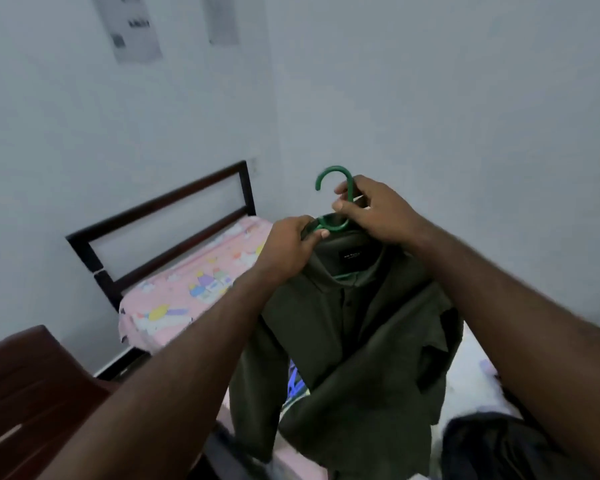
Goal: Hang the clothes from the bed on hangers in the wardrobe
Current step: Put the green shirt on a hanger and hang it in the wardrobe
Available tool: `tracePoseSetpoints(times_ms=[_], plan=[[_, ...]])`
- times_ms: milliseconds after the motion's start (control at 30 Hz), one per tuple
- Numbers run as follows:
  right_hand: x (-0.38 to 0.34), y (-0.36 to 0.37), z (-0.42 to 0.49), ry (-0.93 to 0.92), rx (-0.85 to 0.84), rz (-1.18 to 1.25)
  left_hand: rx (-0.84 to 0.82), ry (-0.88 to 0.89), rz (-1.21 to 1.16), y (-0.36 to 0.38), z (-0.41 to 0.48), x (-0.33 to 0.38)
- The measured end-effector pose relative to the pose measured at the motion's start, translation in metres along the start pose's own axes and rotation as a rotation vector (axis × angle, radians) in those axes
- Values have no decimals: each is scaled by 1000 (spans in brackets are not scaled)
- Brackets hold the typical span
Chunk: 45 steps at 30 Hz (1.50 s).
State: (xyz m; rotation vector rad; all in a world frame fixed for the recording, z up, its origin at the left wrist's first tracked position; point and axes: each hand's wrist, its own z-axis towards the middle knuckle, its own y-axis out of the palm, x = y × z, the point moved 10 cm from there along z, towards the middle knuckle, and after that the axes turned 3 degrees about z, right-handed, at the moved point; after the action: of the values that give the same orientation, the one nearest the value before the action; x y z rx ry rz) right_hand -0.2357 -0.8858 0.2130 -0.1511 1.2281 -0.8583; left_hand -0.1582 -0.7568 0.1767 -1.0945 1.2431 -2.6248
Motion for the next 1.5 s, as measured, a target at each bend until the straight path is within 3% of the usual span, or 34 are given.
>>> tracePoseSetpoints(times_ms=[233,600,700,800,867,1000,1200,1300,1433,1500], plan=[[-68,-49,31,-17,128,-32,124,46,-73,-75,12,37],[-117,-67,53,-183,16,-23,236,14,25,-105,39,77],[-120,-77,55,-213,6,9,219,25,-64,-106,41,88],[-116,-95,57,-214,10,41,25,-8,-85,-98,38,85],[-114,-101,56,-215,-19,82,-79,25,120,-91,37,84],[-102,-110,49,-198,-153,78,123,98,234,-111,42,94],[5,-135,36,108,-358,-92,271,46,308,-154,44,80],[8,-130,32,47,-299,-25,298,33,331,-163,44,80],[-17,-149,33,-126,-42,-81,349,36,374,-175,42,85],[-18,-154,30,-145,-8,-15,392,37,374,-181,39,86]])
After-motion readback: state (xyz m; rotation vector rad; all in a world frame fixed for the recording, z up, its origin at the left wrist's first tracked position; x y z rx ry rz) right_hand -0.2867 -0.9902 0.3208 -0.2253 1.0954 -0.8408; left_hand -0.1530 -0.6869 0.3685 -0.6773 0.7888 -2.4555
